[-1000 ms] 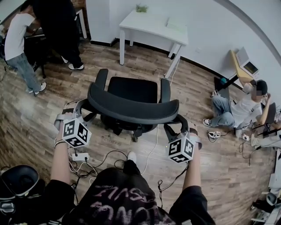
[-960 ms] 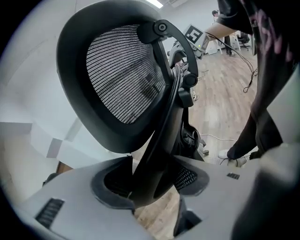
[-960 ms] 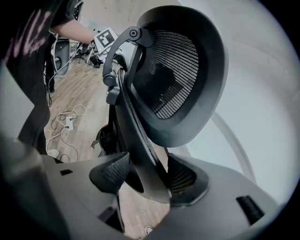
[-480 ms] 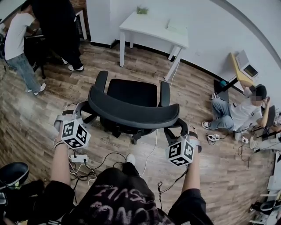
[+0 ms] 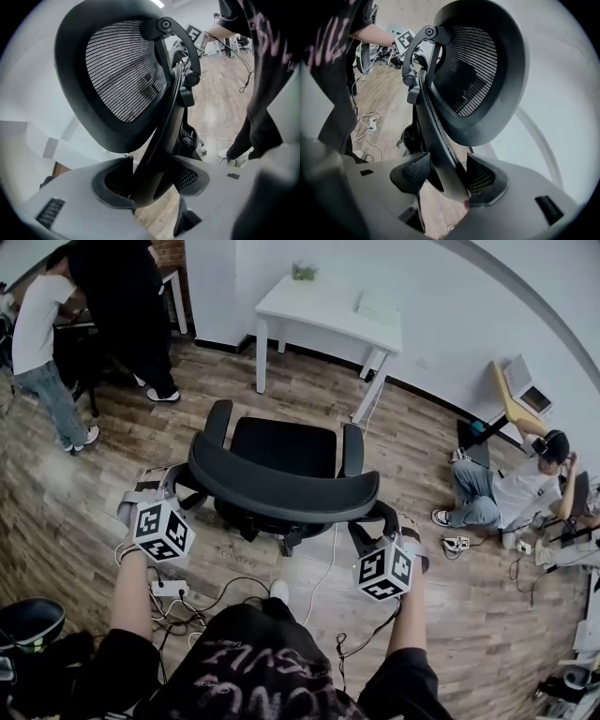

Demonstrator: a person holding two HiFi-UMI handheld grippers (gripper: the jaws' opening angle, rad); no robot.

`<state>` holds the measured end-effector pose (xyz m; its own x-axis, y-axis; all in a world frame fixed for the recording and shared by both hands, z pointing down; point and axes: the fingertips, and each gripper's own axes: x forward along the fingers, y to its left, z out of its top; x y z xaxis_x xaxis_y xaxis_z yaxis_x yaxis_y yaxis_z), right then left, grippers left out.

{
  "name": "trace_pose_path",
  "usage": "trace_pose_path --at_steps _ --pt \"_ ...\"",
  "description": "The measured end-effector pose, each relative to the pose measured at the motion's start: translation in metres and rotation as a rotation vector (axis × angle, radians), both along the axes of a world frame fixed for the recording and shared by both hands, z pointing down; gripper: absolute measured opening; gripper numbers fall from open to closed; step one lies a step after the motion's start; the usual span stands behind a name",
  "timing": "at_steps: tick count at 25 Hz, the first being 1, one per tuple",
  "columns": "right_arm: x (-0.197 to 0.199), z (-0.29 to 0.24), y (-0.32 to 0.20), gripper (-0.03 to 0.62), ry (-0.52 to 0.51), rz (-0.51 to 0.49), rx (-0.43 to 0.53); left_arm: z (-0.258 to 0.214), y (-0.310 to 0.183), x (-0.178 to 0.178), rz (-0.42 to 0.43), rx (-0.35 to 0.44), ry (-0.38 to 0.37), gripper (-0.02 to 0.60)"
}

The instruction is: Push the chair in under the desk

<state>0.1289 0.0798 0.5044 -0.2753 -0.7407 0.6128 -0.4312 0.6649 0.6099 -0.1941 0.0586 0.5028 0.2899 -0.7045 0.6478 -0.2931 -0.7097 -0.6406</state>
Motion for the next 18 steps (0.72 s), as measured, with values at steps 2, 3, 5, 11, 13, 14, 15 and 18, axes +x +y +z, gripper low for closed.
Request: trace_pose_path --at_steps 2,3,5,11,13,14,15,18 --pt "0.0 0.004 -0.004 0.253 0.005 0.002 0.002 0.004 -0.005 0.0 -0.006 0.007 -0.005 0.252" --pt "0.0 0.005 -0.009 0.253 0.008 0.003 0.0 0.005 -0.01 0.0 -0.008 0.01 -0.007 0.252" --pt "0.001 0.005 -0.021 0.252 0.011 0.002 -0.002 0.005 -0.022 0.001 -0.013 0.01 -0.014 0.25" --pt "-0.001 -0.002 -0.063 0.248 0.017 -0.015 -0.003 0.0 -0.066 0.0 -0.033 0.01 -0.041 0.25" --pt "0.004 -0.006 -0.079 0.245 0.02 -0.026 -0.004 -0.003 -0.083 0.004 -0.048 0.01 -0.054 0.252" --pt "0.006 -0.01 -0.089 0.244 0.02 -0.034 -0.004 -0.006 -0.093 0.006 -0.059 0.01 -0.062 0.252" --pt "0.008 -0.012 -0.098 0.243 0.021 -0.042 -0.004 -0.008 -0.102 0.008 -0.069 0.01 -0.069 0.252" --pt "0.009 -0.013 -0.117 0.239 0.025 -0.057 -0.005 -0.008 -0.122 0.009 -0.09 0.013 -0.07 0.255"
